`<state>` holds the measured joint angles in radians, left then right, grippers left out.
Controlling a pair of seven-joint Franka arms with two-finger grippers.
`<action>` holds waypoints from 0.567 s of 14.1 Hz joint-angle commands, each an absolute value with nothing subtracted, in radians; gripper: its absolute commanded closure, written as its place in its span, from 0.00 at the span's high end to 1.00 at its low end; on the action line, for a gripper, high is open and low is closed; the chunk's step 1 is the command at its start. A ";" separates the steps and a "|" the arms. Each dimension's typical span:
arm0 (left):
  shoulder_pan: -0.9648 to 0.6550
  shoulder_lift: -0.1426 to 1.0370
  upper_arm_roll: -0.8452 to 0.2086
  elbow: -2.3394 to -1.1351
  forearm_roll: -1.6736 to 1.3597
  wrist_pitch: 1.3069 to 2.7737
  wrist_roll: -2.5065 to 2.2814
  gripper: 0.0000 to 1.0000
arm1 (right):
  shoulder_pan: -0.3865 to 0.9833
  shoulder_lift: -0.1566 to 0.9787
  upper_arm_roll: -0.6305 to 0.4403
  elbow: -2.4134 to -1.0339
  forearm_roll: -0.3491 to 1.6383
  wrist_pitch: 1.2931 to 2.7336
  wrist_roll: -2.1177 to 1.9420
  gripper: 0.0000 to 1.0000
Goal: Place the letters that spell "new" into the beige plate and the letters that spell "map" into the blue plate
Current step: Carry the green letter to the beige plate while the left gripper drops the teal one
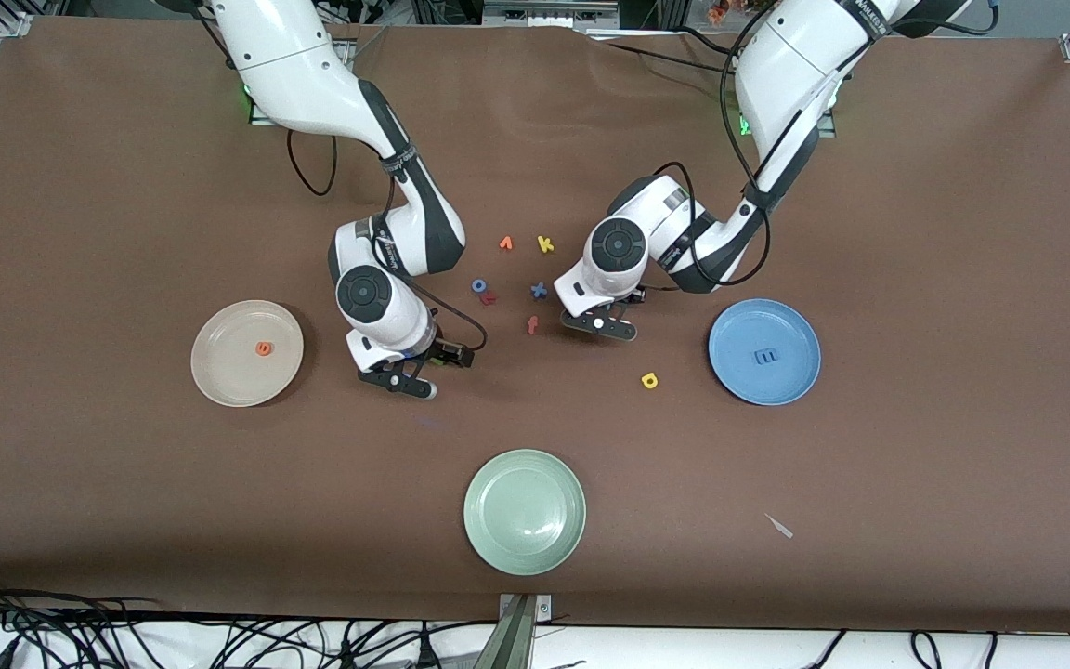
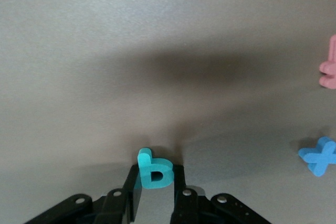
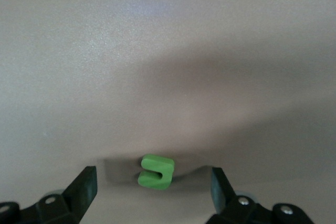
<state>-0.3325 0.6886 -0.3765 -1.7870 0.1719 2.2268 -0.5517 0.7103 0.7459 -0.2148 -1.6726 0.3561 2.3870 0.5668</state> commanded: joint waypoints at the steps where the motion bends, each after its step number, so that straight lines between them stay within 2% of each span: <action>1: -0.301 0.620 -0.376 -1.781 0.201 2.131 -0.542 0.00 | 0.715 0.762 -0.221 -1.649 0.377 2.387 0.572 0.81; 4: -0.209 0.572 -0.377 -1.752 0.201 2.011 -0.378 0.00 | 0.715 0.762 -0.219 -1.652 0.377 2.382 0.583 0.63; 5: -0.169 0.560 -0.377 -1.752 0.201 1.997 -0.304 0.00 | 0.715 0.762 -0.219 -1.652 0.377 2.382 0.584 0.56; 8: -0.069 0.545 -0.377 -1.750 0.201 1.996 -0.132 0.02 | 0.715 0.762 -0.215 -1.655 0.377 2.379 0.583 0.45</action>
